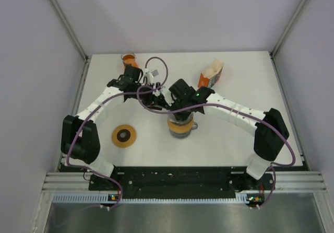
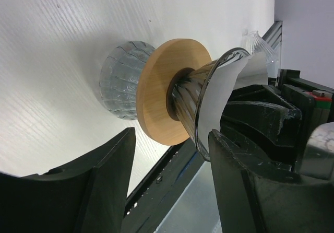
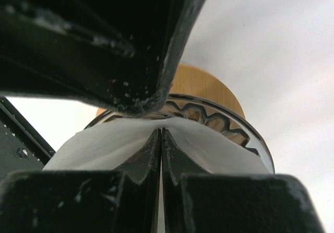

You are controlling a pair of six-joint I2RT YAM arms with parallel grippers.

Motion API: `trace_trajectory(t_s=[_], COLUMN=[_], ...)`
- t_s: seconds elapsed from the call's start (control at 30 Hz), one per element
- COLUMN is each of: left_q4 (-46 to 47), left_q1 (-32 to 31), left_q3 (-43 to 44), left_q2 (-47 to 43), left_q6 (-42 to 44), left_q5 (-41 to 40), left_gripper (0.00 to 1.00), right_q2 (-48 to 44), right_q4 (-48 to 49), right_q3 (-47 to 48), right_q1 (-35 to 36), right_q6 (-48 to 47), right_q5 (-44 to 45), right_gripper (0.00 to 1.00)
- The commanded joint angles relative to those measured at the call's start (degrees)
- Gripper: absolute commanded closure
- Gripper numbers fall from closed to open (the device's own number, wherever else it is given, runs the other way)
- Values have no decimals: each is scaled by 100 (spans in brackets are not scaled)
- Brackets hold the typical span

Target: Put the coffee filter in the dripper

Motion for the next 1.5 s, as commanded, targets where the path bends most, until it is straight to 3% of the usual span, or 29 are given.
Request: trace_trajectory(t_s=[0.0,0.57,1.07,1.47], left_q4=[378,220,-79,201], left_q1=[-290,-176,315,290], left_q3=[-18,158,580,-113], left_q2=[-370,-440,-563,-687], left_q6=[-27,87,290,272], left_q5=[1218,1271,1122,928], left_gripper=[35,37,35,37], right_q2=[233,198,31,101], right_q4=[866,1086,1095,1104], right_q3=[29,-480,-709,-507], right_q1=[10,-113,-201,-209], right_q6=[66,206,277,268], right_q5=[-170,-276,-205,-390], right_gripper=[100,100,100,100])
